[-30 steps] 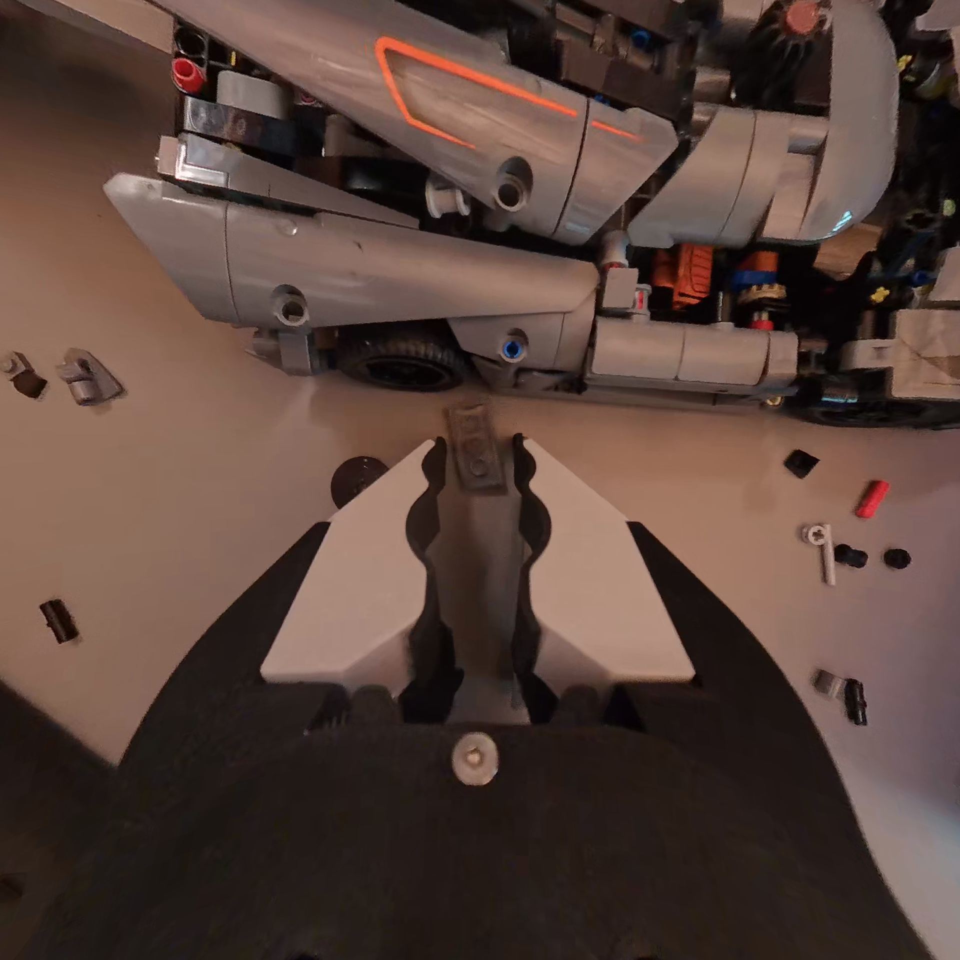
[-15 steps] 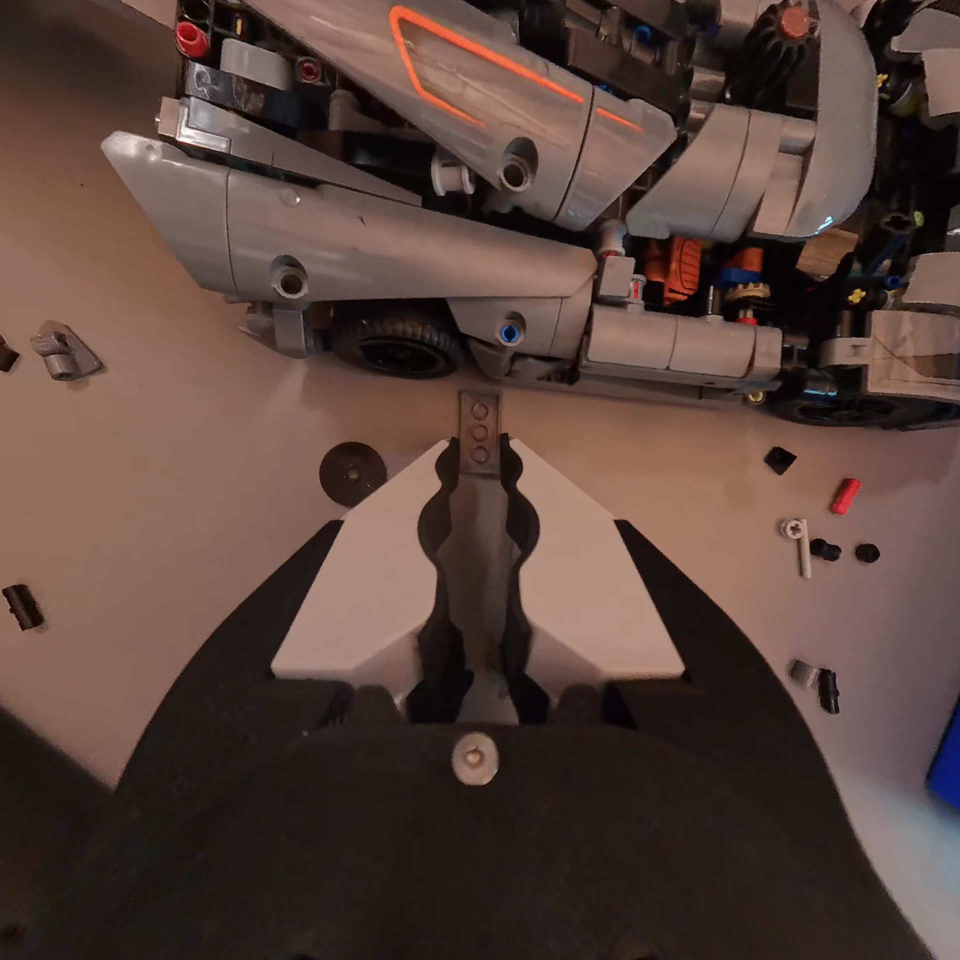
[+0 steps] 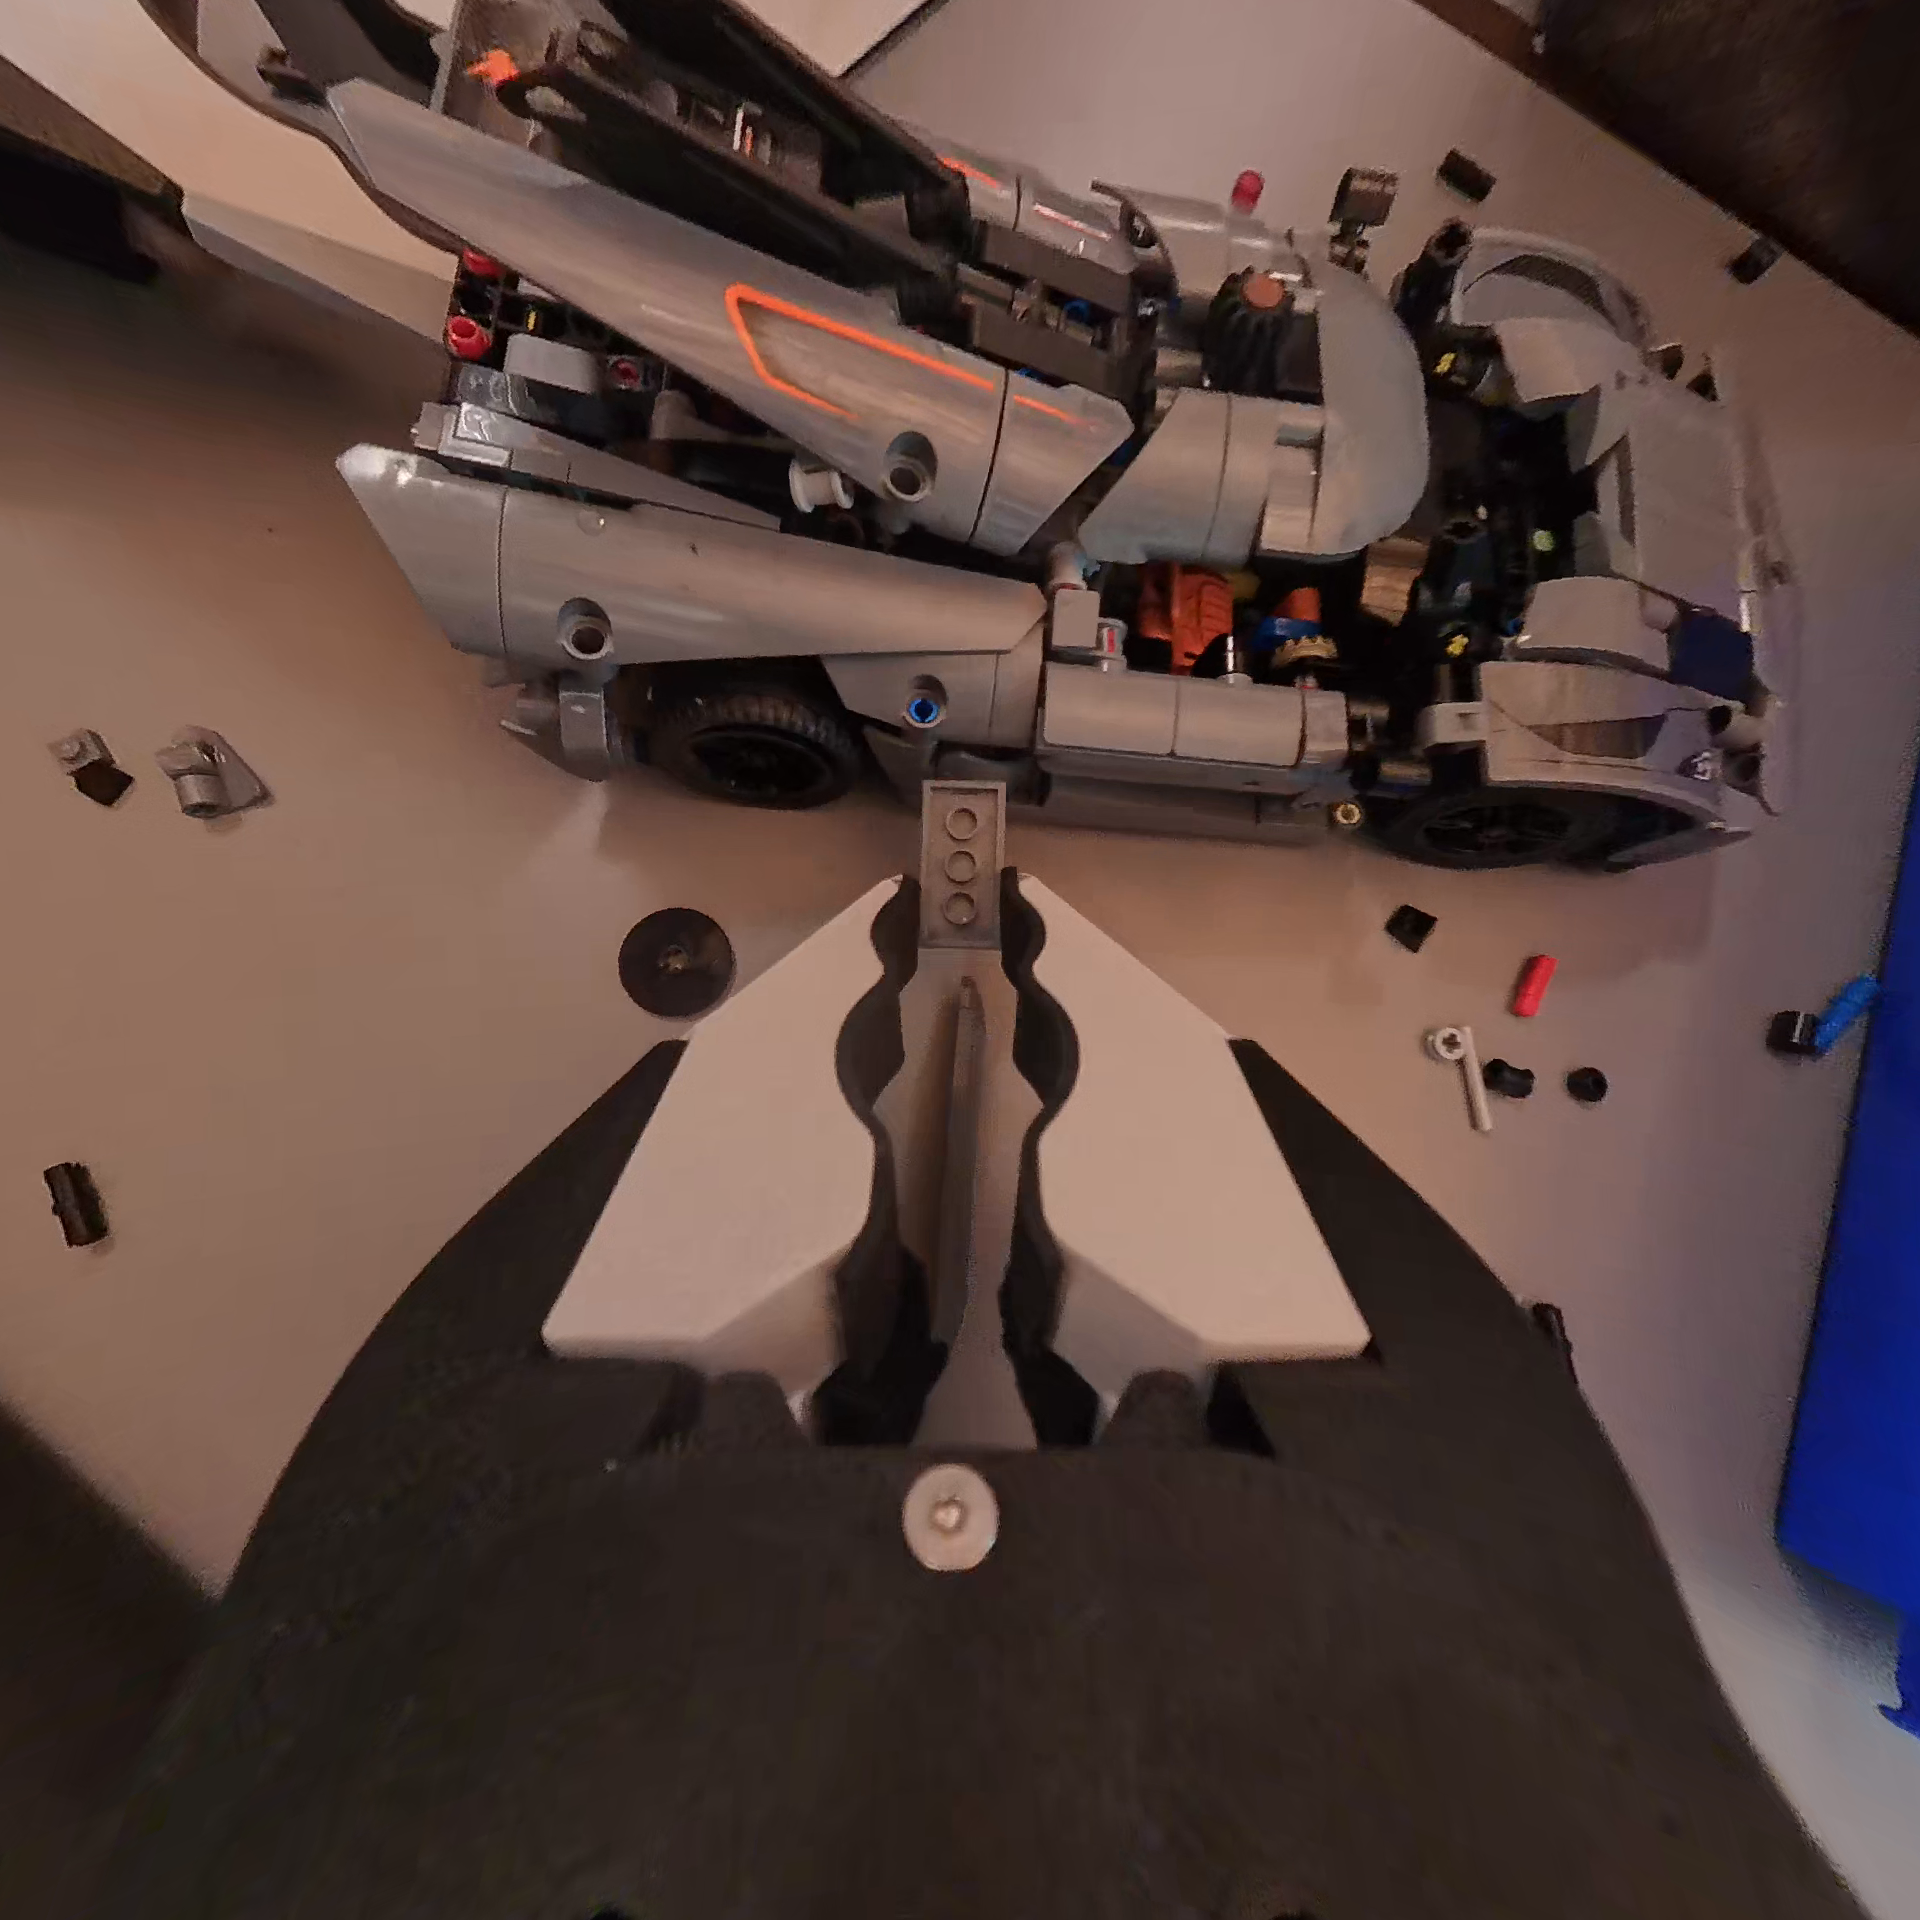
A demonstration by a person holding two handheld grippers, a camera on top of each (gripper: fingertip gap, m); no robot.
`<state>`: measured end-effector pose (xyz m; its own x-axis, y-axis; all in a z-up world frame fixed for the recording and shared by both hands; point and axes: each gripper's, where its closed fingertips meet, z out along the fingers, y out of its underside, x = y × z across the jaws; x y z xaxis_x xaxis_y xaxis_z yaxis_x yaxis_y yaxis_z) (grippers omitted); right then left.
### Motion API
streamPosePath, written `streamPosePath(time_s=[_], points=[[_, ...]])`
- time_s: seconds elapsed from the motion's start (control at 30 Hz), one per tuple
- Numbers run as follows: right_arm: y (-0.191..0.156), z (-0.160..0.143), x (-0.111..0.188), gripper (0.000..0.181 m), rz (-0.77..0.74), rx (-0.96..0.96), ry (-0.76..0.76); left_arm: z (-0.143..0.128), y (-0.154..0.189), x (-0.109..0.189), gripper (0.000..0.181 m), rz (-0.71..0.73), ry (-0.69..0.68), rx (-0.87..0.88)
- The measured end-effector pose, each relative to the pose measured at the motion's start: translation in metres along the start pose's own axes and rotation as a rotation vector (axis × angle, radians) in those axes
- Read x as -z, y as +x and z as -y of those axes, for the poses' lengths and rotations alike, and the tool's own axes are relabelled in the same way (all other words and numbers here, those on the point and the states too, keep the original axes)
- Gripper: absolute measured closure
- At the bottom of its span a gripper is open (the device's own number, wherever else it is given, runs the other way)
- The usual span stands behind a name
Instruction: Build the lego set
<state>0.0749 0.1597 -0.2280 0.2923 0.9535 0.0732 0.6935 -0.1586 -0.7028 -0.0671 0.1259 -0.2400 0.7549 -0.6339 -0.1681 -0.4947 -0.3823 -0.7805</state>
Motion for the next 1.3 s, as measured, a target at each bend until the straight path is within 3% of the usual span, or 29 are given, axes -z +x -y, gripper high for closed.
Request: streamPosePath(time_s=[1.3], points=[[0.017, 0.019, 0.036, 0.168, -0.077, 0.019, 0.211, 0.016, 0.046, -0.011, 0.149, -0.134, -0.002, 0.023]])
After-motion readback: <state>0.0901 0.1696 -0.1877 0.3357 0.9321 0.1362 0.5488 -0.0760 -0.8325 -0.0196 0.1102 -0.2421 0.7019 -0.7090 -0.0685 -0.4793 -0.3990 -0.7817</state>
